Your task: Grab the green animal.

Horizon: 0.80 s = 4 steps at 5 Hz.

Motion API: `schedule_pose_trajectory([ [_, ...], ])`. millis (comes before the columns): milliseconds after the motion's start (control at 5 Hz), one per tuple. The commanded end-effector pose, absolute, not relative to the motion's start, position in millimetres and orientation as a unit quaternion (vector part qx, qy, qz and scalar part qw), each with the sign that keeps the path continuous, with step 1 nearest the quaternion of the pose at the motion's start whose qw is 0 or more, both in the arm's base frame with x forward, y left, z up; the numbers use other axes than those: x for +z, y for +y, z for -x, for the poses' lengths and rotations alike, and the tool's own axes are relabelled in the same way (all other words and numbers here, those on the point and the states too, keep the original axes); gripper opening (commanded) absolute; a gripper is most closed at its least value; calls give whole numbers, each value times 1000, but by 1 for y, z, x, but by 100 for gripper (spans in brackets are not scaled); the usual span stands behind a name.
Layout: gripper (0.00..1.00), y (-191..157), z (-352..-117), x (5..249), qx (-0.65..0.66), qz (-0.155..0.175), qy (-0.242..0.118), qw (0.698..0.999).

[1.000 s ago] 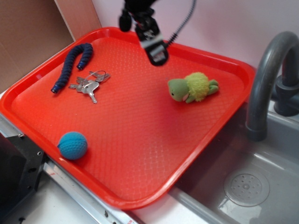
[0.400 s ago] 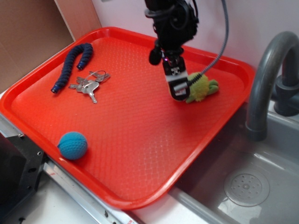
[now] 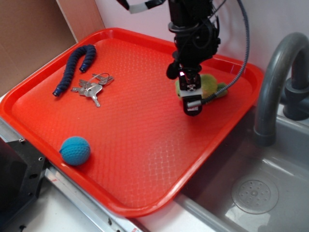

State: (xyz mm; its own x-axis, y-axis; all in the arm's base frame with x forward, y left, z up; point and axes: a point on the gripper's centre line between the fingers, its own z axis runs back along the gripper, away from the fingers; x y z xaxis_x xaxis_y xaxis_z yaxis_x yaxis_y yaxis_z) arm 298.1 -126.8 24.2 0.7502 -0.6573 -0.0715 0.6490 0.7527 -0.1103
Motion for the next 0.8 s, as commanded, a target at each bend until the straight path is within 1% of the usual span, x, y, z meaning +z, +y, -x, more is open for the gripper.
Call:
schedule_pose_trajectory([
  [0, 0, -141, -302, 43, -363, 22, 23, 931],
  [200, 0, -131, -301, 58, -341, -13, 12, 940],
  [400, 0, -103, -284, 108, -221, -30, -31, 974],
  [600, 0, -76, -260, 156, -97, -32, -70, 992],
])
